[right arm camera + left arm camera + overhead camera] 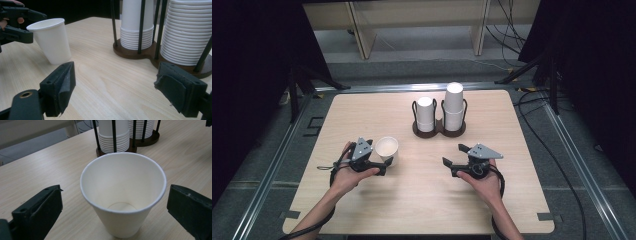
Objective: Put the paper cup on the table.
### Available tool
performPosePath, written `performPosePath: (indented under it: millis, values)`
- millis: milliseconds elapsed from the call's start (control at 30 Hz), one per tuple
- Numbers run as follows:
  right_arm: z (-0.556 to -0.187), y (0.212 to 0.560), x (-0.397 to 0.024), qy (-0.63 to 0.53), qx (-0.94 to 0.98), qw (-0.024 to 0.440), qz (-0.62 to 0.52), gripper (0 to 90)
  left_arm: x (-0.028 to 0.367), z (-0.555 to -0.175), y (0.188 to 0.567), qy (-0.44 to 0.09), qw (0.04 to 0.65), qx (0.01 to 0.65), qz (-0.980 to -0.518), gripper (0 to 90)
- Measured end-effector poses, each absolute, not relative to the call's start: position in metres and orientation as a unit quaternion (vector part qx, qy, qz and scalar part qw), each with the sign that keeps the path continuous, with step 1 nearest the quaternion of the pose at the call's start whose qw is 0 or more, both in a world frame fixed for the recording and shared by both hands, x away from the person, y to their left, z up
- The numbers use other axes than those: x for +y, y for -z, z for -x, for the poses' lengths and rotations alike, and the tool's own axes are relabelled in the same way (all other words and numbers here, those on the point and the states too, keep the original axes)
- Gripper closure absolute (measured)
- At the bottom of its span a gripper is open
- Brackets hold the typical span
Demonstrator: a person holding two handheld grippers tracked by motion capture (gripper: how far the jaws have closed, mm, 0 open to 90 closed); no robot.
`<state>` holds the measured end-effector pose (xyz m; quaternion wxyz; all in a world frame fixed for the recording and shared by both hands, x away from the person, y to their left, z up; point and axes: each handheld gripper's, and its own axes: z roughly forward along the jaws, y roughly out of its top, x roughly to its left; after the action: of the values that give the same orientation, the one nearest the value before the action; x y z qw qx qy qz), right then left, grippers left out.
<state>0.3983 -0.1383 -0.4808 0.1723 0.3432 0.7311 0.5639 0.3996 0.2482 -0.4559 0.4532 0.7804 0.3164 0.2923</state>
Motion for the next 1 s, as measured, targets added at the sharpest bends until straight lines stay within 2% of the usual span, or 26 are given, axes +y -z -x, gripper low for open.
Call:
performPosePath:
  millis: [33,67,167,233,267,300,767,933,1000]
  values:
    - [-0.398,0.481,-0.138,-0.564,0.731,0.172,-0.343,16.6,0.252,-0.4,0.455,-0.301,0.453,0.302,-0.783,0.0]
    - [-0.399,0.481,-0.139,-0.564,0.731,0.182,-0.336,16.5,0.248,-0.392,0.459,-0.272,0.475,0.356,-0.757,0.0]
    - [-0.399,0.481,-0.139,-0.569,0.729,0.168,-0.342,16.5,0.254,-0.386,0.46,-0.274,0.478,0.356,-0.755,0.0]
    - [-0.399,0.481,-0.14,-0.567,0.729,0.183,-0.338,16.4,0.258,-0.382,0.461,-0.277,0.485,0.355,-0.75,0.0]
    - [-0.397,0.481,-0.139,-0.566,0.726,0.173,-0.35,16.4,0.26,-0.38,0.46,-0.279,0.482,0.356,-0.75,0.0]
    - [-0.4,0.481,-0.14,-0.567,0.728,0.187,-0.336,16.4,0.261,-0.379,0.46,-0.28,0.484,0.355,-0.749,0.0]
    - [-0.399,0.482,-0.139,-0.571,0.724,0.175,-0.346,15.8,0.283,-0.357,0.47,-0.293,0.503,0.355,-0.732,0.0]
    - [-0.399,0.482,-0.142,-0.567,0.725,0.184,-0.344,15.7,0.292,-0.353,0.475,-0.291,0.514,0.35,-0.727,0.0]
    - [-0.399,0.482,-0.141,-0.57,0.723,0.173,-0.35,15.7,0.295,-0.351,0.477,-0.297,0.515,0.351,-0.724,0.0]
